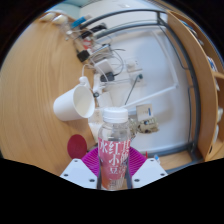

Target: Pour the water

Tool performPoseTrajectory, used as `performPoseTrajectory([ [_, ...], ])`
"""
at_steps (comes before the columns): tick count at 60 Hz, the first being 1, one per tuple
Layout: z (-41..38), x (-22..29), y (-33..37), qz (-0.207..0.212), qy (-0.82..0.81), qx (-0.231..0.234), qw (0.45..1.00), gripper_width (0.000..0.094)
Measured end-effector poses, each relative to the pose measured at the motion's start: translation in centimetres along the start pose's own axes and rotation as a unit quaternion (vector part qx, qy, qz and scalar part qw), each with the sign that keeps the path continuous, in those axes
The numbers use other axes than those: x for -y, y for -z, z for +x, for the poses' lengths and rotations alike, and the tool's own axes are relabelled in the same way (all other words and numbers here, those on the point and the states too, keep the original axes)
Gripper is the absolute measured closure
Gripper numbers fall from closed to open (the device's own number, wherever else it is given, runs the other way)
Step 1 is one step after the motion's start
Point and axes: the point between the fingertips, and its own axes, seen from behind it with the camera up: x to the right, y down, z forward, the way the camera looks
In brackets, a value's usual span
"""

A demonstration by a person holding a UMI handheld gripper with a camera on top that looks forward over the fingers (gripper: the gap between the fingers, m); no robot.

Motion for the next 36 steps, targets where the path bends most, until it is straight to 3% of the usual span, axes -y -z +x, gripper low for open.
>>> performPoseTrajectory([
  [11, 1.3, 2.0, -1.9, 0.004, 0.159, -0.006, 0.987, 0.0593],
  [21, 3.1, 3.9, -2.8, 0.003, 0.305, -0.038, 0.952, 0.0594],
  [36, 3.6, 5.1, -3.8, -0.010, 0.408, -0.068, 0.911, 0.0593],
])
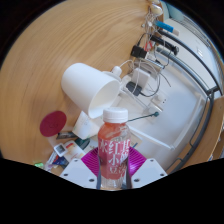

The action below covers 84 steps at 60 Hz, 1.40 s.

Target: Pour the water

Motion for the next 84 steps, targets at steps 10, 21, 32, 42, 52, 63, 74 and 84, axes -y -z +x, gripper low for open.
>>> performPoseTrajectory([
  [10, 0.0, 1.2, 0.6, 0.034, -0.073, 0.005, 0.997, 0.0591],
  [21, 2.9, 1.7, 3.9, 0.095, -0.417, 0.013, 0.904, 0.0593],
  [32, 2.5, 0.1, 4.9, 0.120, -0.675, 0.040, 0.727, 0.0593],
  [42, -0.6, -1.2, 3.2, 0.115, -0.817, 0.068, 0.561, 0.0595],
  [52, -3.9, -1.0, -0.2, 0.112, -0.863, 0.066, 0.489, 0.0595],
  [63, -5.7, 0.8, -1.5, 0.117, -0.868, 0.068, 0.477, 0.0587],
  [74, -6.0, 0.9, -0.8, 0.119, -0.868, 0.039, 0.480, 0.0565],
  [84, -6.1, 1.1, -0.8, 0.116, -0.867, 0.041, 0.482, 0.0468],
])
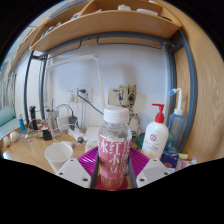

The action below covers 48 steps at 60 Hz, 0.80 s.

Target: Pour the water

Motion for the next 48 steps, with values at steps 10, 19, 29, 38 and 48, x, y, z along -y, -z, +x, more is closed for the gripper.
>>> performPoseTrajectory([
  [10, 0.3, -0.5, 1.8, -0.019, -0.007, -0.016, 1.000, 0.0092],
  [19, 0.4, -2.8, 6.8, -0.065, -0.017, -0.038, 0.997, 0.0093],
  [29, -0.8, -2.3, 15.1, -0.118, -0.043, -0.061, 0.990, 0.0095],
  [38, -3.0, 1.5, 21.7, -0.131, -0.066, -0.076, 0.986, 0.0096],
  [48, -4.8, 5.9, 26.1, -0.111, -0.060, -0.093, 0.988, 0.0093],
])
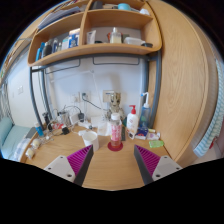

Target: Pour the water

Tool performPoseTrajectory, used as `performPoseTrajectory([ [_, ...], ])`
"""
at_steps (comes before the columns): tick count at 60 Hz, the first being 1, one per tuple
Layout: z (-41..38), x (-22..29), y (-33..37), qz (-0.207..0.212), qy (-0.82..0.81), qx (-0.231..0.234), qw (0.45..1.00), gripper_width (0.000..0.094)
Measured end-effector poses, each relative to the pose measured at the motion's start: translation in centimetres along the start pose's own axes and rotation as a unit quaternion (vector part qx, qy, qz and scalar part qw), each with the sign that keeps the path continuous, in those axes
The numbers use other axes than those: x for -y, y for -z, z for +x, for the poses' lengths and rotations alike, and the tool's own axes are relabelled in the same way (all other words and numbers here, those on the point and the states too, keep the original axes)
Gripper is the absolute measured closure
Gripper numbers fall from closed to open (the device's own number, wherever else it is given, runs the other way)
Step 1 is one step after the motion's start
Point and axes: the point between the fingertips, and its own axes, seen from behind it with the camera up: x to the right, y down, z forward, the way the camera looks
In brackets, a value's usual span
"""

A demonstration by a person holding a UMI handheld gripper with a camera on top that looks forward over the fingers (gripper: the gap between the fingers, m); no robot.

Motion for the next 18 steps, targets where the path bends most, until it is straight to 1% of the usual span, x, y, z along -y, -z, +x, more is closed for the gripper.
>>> performPoseTrajectory([
  [5, -0.8, 1.2, 2.1, 0.008, -0.003, 0.002, 1.000, 0.0086],
  [13, -0.9, 2.3, 4.1, 0.024, 0.001, -0.013, 1.000, 0.0083],
  [18, -1.4, 2.7, 5.0, 0.031, -0.006, -0.010, 0.999, 0.0087],
])
